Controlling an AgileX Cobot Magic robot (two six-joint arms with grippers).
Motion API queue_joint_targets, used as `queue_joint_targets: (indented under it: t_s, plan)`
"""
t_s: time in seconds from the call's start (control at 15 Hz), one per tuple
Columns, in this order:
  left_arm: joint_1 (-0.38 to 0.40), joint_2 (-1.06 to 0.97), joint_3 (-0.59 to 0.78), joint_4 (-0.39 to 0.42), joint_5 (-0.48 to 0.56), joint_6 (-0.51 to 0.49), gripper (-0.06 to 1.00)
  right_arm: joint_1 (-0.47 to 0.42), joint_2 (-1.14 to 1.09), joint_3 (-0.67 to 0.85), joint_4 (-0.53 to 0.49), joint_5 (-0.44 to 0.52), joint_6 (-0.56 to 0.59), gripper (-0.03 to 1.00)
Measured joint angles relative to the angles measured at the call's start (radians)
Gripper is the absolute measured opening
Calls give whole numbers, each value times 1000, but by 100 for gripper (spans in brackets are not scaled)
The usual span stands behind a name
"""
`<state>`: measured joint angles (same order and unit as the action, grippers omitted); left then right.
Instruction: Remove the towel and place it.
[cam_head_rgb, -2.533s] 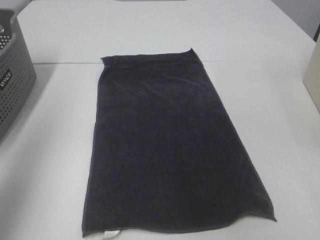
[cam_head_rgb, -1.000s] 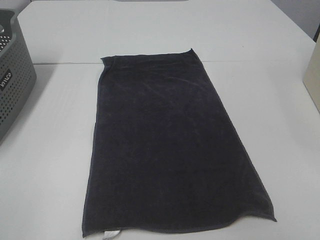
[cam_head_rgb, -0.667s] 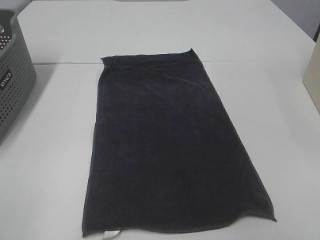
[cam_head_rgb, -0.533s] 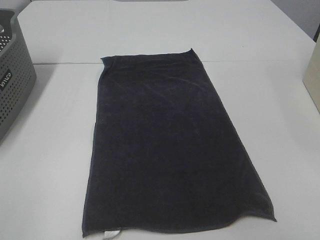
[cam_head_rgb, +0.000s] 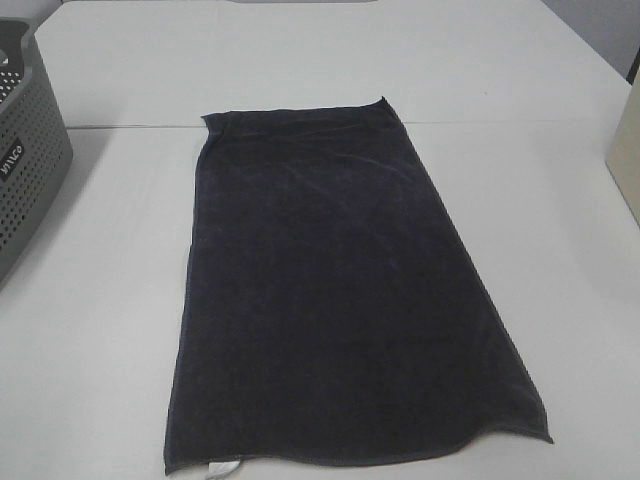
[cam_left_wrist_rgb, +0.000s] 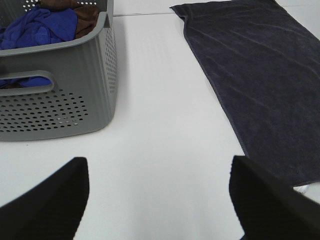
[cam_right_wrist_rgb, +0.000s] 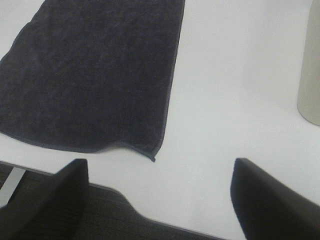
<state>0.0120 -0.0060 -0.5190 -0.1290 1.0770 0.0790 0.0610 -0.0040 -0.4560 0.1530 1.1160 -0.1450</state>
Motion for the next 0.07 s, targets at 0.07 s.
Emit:
queue_joint_targets:
  t_s: [0.07]
  plan:
    - [0,0,0,0,0,0,73,0,0,0,0,0,0,77]
